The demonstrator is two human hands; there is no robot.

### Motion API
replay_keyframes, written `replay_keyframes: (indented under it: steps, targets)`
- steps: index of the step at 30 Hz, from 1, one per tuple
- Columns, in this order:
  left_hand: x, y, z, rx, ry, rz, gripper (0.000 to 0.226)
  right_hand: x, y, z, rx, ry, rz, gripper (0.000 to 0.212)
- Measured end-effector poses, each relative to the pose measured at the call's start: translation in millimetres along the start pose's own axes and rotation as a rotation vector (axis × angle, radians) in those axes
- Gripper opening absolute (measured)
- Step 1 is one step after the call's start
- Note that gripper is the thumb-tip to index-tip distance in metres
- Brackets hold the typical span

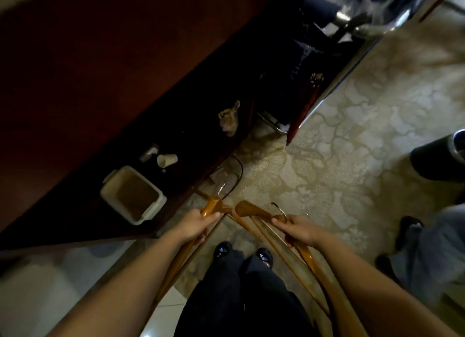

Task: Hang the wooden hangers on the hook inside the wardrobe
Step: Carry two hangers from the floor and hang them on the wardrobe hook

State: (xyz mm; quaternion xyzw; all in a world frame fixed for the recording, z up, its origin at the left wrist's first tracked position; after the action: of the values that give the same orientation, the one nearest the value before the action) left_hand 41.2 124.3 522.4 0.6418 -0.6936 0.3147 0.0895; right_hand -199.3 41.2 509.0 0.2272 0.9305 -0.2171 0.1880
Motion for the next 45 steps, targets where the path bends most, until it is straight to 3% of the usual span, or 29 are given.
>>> replay_keyframes:
  steps: [7,14,20,25,28,34,45]
  targets:
    - [-10.6,-28.0,-7.1,0.056,-0.090,-0.119,0.030,-25.2,11.1,-5.8,0.181,-0.101,-0.009,0.021]
    - [-37.1,-18.0,23.1,0.063,-0.141,-0.159,0.033,-2.9,22.6,34.6,0.214,-0.013,0.015,0.046]
    - [-54.9,16.1,76.7,0.107,-0.165,-0.120,0.036,21.1,28.8,81.3,0.266,0.049,0.053,0.020]
    - [-66.6,43.8,134.5,0.090,-0.157,-0.099,0.038,42.0,34.4,132.1,0.308,0.049,0.014,0.027]
    - [-73.9,58.0,168.5,0.093,-0.158,-0.077,0.039,50.4,32.8,154.0,0.348,-0.003,0.051,0.011]
    - [-91.0,75.1,222.5,0.162,-0.169,-0.083,0.040,85.2,35.4,197.3,0.392,0.062,0.092,0.026]
    - [-117.7,87.2,289.3,0.315,-0.231,0.008,0.042,109.4,39.3,242.7,0.387,-0.006,0.000,0.032]
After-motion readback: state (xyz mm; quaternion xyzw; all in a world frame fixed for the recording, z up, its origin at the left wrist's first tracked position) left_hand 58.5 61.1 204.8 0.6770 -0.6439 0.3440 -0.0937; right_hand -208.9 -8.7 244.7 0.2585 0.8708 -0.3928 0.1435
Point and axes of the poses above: each hand's wrist, its own z-axis towards the middle knuckle, its own y-axis out of the palm, x = y × z, the point moved 9 cm from there along z, towards the middle knuckle, and after that the axes turned 10 degrees about x, right-handed, at the moved point
